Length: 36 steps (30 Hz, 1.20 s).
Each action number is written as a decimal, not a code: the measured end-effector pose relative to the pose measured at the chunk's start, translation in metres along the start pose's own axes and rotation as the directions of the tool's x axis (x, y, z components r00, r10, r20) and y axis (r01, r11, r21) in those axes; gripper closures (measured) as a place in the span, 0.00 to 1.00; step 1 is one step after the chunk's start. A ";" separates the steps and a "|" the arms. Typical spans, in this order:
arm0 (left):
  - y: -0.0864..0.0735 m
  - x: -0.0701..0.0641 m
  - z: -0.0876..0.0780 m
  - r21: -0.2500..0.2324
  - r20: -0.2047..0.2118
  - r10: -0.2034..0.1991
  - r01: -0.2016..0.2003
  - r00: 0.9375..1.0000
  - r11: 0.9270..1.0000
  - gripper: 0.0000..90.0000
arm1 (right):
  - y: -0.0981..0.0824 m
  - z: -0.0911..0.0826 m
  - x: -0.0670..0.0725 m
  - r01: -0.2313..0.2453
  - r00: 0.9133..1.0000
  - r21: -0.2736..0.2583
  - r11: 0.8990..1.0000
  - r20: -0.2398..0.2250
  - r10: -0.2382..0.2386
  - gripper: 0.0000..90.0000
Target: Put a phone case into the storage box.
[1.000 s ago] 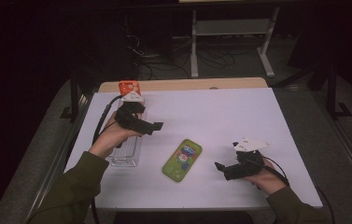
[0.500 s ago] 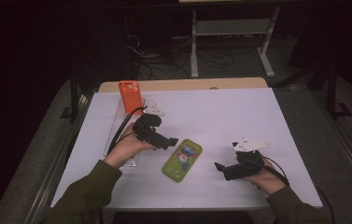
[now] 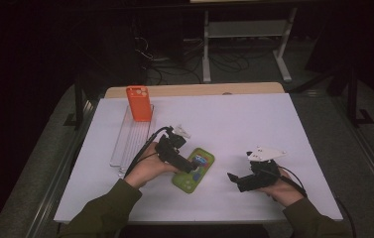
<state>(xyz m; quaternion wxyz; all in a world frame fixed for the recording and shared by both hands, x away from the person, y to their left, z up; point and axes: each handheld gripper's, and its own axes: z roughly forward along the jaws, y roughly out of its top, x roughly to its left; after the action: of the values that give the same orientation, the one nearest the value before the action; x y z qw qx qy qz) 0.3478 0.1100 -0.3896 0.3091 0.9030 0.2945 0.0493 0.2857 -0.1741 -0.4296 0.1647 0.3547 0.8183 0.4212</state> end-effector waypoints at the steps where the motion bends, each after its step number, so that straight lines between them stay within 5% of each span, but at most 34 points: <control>1: -0.001 -0.001 0.002 0.004 0.000 0.001 -0.001 1.000 1.000 0.00 | 0.000 0.000 0.000 0.002 1.000 0.001 1.000 0.002 -0.002 0.00; 15: -0.018 -0.017 0.027 0.023 -0.019 -0.050 0.051 0.999 0.998 0.00 | -0.001 0.001 -0.001 0.022 1.000 0.009 1.000 0.008 -0.022 0.00; 36: -0.032 -0.027 0.042 0.070 -0.069 -0.016 0.021 0.997 0.997 0.00 | -0.001 0.001 0.000 0.010 1.000 0.016 1.000 0.002 -0.010 0.00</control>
<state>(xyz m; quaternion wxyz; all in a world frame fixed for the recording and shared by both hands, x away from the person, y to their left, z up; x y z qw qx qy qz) 0.3212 0.0928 -0.4397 0.2669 0.9084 0.3149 0.0667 0.2857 -0.1734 -0.4312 0.1647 0.3522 0.8233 0.4136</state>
